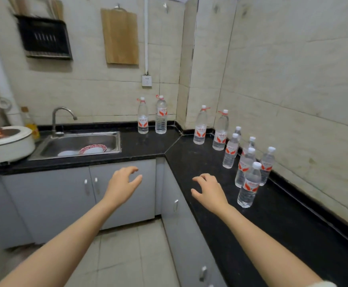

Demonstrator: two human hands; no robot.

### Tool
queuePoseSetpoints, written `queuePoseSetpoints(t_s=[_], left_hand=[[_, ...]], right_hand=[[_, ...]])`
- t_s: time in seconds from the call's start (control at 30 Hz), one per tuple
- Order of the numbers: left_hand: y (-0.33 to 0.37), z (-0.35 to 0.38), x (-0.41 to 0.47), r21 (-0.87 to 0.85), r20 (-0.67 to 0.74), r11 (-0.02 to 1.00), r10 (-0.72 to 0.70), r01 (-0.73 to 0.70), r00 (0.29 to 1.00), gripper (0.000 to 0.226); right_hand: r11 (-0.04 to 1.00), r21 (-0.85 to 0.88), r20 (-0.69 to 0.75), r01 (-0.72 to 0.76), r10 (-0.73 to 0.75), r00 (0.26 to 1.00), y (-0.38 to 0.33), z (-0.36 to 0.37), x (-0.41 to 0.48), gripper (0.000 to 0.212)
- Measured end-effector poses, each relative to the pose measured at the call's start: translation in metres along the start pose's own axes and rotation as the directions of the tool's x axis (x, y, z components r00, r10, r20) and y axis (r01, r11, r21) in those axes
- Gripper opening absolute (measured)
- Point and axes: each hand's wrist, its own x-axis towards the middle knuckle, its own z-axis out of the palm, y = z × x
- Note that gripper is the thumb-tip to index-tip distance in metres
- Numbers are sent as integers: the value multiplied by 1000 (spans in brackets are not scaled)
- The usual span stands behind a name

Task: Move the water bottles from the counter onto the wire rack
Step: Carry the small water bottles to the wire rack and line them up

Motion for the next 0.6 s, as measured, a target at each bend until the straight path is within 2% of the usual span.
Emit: queuePoseSetpoints(t_s=[0.2,0.37,0.47,0.6], left_hand=[[-47,32,66,-11,49,997,-81,82,996,36],[-98,49,154,-46,51,993,-111,113,993,34],[-116,64,213,-89,116,994,-58,69,992,35],[-128,79,284,-129,212,991,44,-17,976,34]], right_hand=[[1000,-12,113,-18,19,993,13,48,74,46],[997,-24,100,-67,69,993,10,81,154,47],[984,-7,83,-180,180,980,15,94,194,47],[919,58,14,-391,391,920,27,99,234,44]])
